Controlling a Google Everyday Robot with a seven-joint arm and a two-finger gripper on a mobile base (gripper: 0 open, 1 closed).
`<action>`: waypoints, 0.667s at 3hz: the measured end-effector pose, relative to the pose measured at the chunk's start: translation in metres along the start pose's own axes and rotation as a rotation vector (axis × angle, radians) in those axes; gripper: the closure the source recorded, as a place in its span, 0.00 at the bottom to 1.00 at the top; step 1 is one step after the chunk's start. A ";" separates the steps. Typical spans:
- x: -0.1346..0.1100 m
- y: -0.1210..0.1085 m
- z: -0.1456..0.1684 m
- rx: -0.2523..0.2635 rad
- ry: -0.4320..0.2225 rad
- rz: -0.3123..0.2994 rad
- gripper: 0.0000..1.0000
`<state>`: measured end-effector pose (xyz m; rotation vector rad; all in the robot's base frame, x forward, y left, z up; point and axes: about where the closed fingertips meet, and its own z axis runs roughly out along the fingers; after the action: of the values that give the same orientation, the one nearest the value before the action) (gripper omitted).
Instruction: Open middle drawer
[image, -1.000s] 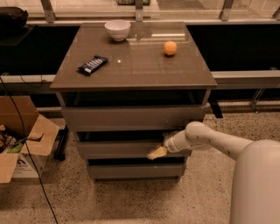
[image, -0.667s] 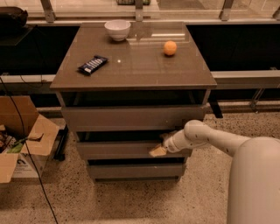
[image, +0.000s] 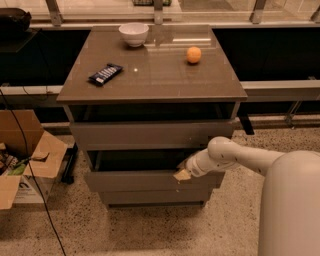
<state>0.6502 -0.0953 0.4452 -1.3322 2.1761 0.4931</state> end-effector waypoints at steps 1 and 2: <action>0.000 0.000 0.000 0.000 0.000 0.000 0.00; 0.000 0.000 0.000 0.000 0.000 0.000 0.00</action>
Offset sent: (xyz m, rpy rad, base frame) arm 0.0000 0.0000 0.0000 0.0000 0.0000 0.0000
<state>0.6502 -0.0952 0.4451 -1.3329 2.1762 0.4929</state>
